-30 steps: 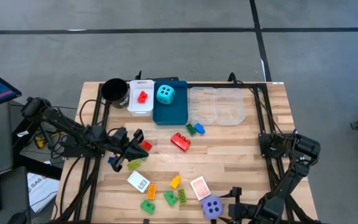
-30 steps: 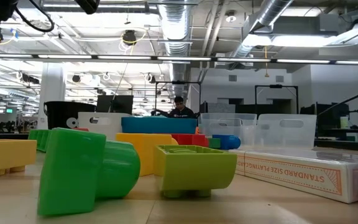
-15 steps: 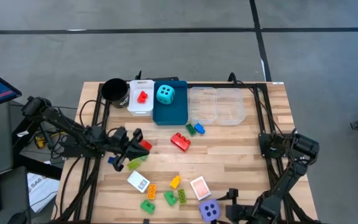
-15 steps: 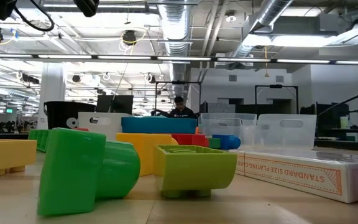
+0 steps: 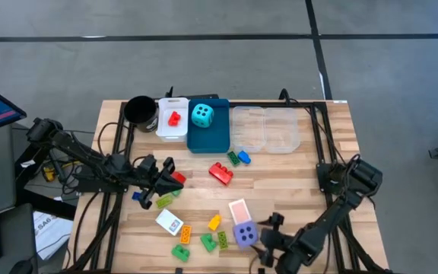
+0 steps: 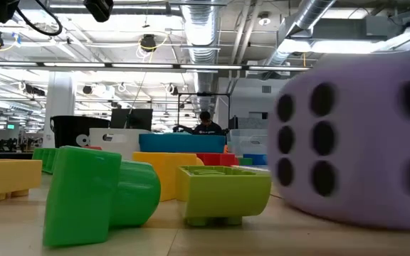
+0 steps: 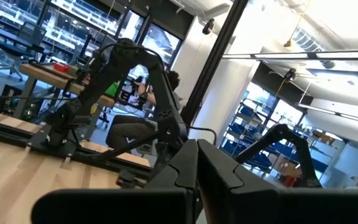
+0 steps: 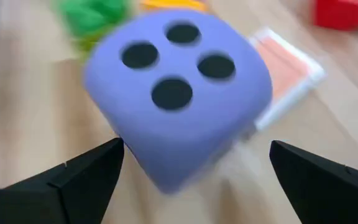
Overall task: Pick & Place Toys
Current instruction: Put the violet dice into the blue bin
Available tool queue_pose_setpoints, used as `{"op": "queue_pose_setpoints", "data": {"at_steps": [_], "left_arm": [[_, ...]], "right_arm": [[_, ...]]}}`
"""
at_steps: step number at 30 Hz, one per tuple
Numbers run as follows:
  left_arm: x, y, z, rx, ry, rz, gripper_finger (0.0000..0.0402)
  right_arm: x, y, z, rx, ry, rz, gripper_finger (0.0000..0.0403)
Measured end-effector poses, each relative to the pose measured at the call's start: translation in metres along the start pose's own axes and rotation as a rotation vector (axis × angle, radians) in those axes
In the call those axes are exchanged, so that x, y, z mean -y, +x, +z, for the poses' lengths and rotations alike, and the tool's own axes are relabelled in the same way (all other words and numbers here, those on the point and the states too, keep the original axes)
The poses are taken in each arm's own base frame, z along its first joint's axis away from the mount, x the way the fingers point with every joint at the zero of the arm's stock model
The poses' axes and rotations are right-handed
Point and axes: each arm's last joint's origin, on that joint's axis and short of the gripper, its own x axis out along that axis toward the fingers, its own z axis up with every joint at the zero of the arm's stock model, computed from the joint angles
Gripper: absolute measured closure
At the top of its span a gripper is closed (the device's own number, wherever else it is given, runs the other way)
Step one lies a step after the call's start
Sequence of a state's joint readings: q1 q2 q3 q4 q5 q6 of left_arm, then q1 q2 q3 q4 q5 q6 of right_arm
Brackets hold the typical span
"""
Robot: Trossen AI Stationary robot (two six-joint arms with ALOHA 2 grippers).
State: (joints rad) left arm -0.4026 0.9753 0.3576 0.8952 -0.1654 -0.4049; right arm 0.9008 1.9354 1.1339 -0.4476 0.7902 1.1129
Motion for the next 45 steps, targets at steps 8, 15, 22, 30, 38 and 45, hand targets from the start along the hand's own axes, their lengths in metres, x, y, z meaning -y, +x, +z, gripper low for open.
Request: {"op": "queue_pose_setpoints", "data": {"at_steps": [8,15,22,30,38,45], "left_arm": [[-0.001,0.000,-0.003,-0.028,0.005,0.012,0.0402],[-0.004,0.000,-0.008,-0.073,0.016,0.063,0.0402],[-0.006,-0.001,-0.010,-0.086,0.021,0.090,0.0402],[-0.006,-0.001,-0.010,-0.088,0.028,0.091,0.0402],[-0.006,-0.001,-0.010,-0.089,0.029,0.088,0.0402],[-0.006,-0.001,-0.010,-0.092,0.029,0.082,0.0402]], "right_arm": [[0.029,0.015,0.008,-0.056,0.184,-0.210,0.0005],[0.022,0.017,0.010,-0.031,0.291,-0.156,0.0005],[0.010,0.015,0.013,-0.001,0.377,-0.057,0.0005],[0.000,0.019,0.024,0.040,0.504,0.047,0.0005],[0.002,0.030,0.037,0.065,0.599,0.061,0.0005],[0.010,0.041,0.047,0.078,0.704,0.037,0.0005]]}}
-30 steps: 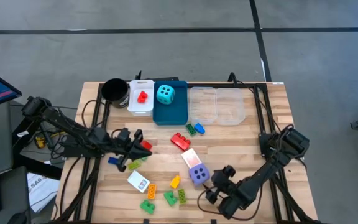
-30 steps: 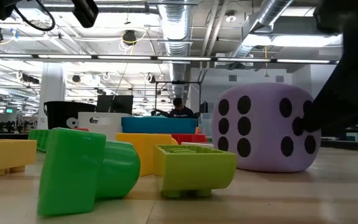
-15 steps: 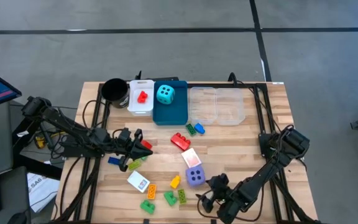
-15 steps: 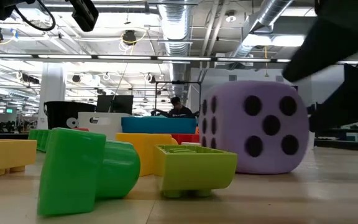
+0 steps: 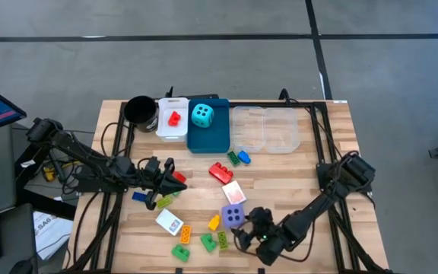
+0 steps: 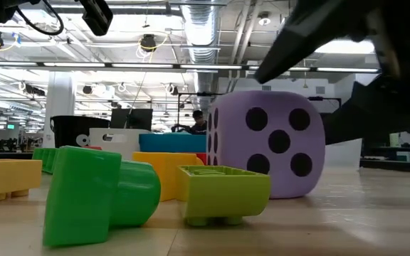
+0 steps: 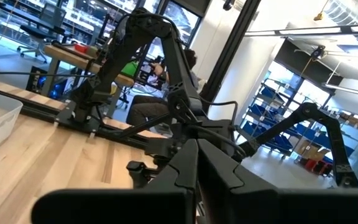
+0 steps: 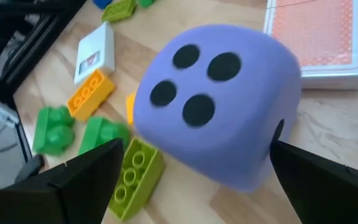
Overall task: Pick & Place Toys
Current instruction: Put the violet dice into the blue bin
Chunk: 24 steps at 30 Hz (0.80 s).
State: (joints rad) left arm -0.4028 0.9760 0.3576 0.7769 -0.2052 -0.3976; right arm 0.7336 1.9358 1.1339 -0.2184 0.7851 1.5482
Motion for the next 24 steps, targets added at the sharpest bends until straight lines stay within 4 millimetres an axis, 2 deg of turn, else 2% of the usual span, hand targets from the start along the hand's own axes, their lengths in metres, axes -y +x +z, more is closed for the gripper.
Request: {"op": "queue_pose_setpoints", "data": {"at_steps": [13,24], "left_arm": [[0.000,0.000,0.000,0.000,0.031,-0.001,0.0402],[-0.008,-0.002,-0.018,-0.183,0.063,0.074,0.0402]], "right_arm": [[0.001,0.024,0.027,0.054,0.101,-0.036,0.0003],[-0.014,0.032,0.047,0.069,-0.015,-0.025,0.0003]]}}
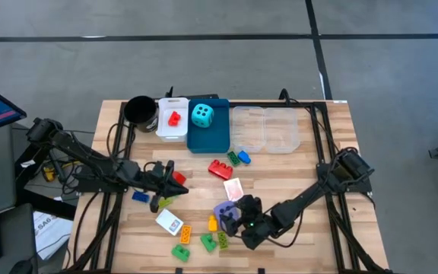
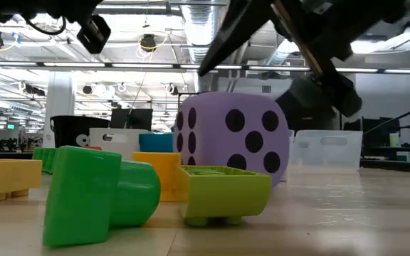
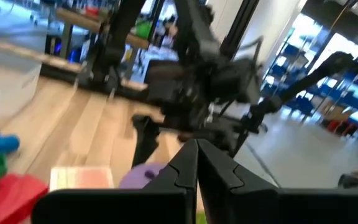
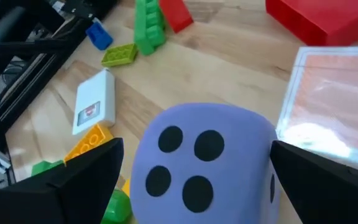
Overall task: Pick & Place Toys
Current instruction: Put the violet dice into the blue bin
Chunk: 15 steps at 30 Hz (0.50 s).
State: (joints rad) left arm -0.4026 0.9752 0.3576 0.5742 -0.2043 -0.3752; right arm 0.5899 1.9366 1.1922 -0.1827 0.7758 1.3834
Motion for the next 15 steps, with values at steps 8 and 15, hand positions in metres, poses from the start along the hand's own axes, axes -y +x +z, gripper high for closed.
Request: {"op": "queue_pose_setpoints", "data": {"at_steps": [8,15], "left_arm": [[-0.001,0.000,-0.001,-0.012,0.005,0.006,0.0402],[-0.001,0.000,-0.001,-0.011,0.006,0.010,0.0402]], "right_arm": [[-0.008,0.005,0.015,-0.102,-0.094,-0.021,0.0003],[-0.024,-0.004,0.034,-0.130,-0.246,-0.084,0.0003]]}}
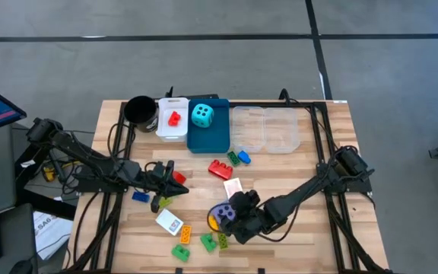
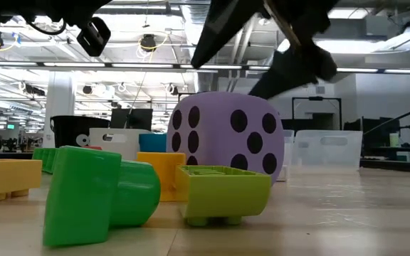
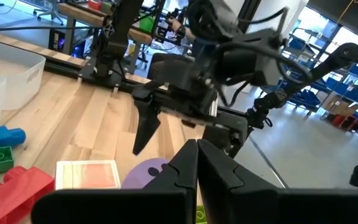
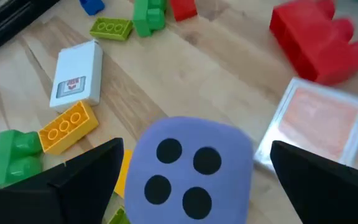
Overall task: Pick & Place Toys
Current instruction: Put the violet dice into the blue bin
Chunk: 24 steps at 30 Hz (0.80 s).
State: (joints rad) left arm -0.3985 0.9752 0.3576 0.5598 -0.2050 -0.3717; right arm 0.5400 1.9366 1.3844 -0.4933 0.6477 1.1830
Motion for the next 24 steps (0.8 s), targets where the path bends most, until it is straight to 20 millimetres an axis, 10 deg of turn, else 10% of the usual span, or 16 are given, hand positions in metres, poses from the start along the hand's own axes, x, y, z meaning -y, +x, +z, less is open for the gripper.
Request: {"op": "queue_pose_setpoints", "data": {"at_steps": [9,24], "left_arm": [[0.000,0.000,0.000,-0.003,0.001,0.001,0.0402],[0.000,0.000,-0.006,-0.064,-0.001,-0.013,0.0402]], "right_arm": [[-0.016,-0.021,0.004,0.038,-0.041,0.015,0.0003],[-0.036,-0.042,-0.068,0.220,-0.058,0.062,0.0003]]}}
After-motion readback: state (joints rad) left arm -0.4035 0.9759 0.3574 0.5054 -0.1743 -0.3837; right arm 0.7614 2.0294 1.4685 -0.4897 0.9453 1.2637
